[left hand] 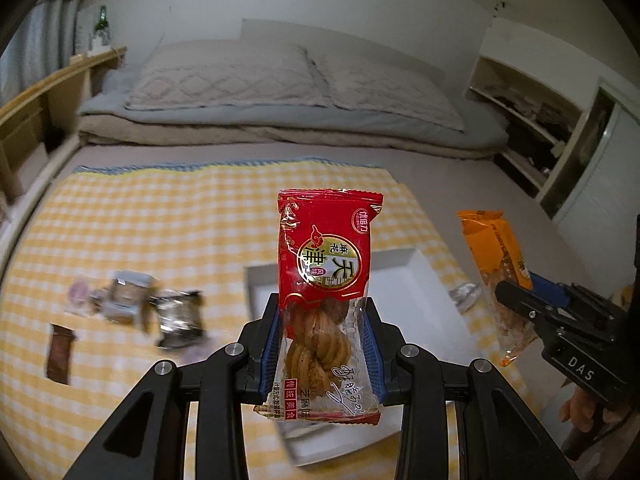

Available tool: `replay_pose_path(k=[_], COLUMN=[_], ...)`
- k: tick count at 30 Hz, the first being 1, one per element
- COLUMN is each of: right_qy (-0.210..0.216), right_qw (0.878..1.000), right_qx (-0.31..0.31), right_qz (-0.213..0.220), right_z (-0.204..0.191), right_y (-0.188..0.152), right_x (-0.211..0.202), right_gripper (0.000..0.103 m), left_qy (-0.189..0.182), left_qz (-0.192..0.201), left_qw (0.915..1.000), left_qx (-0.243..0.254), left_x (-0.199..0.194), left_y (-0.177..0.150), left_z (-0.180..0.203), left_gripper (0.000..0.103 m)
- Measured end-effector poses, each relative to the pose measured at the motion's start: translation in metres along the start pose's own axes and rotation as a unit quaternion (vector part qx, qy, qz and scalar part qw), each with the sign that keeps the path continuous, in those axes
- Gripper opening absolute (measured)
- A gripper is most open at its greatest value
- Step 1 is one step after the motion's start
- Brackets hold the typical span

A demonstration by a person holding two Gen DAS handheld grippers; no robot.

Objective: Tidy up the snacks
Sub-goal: 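Carry both packets into the white tray and open both tools to release them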

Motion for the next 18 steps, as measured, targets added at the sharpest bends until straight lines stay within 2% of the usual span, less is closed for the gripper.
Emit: replay_pose_path(k=[6, 12, 15, 18], right_qy=[-0.008, -0.014, -0.01, -0.008], right_qw=[1.0, 0.999, 0.998, 0.997], right_qx=[0.014, 0.022, 0.027, 0.031], right_qz=[-0.02, -0.041, -0.049, -0.067], right_z=[0.035, 0.062, 0.074, 0.085], right_y=[-0.022, -0.039, -0.044, -0.051], right_x=[0.015, 0.031, 0.04, 0.055], right_gripper=[0.035, 0.035, 0.035, 0.035], left_qy=[-0.022, -0.075, -0.122, -0.166], left_qz=[-0.022, -0.057, -0.07, -0.091], left_qw=[0.9995, 0.9951, 0.9891, 0.9793], left_qx=[-0.007, -0.029, -0.045, -0.071], left_x=[0.055, 0.118, 0.148, 0.182], left_y=[0.004, 0.008, 0.004, 0.002], left_z=[0.03, 0.054, 0.068, 0.074], left_gripper=[0.036, 0.036, 0.036, 0.036])
Point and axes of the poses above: each gripper's, at about its wrist camera, not at the fingertips, and x roughly the way its jaws point, z to its right, y to its top, the point moved 7 cm from there along x, roughly the way its jaws point, and after that the axes turned 14 degrees about -z, right-handed, at the moved point
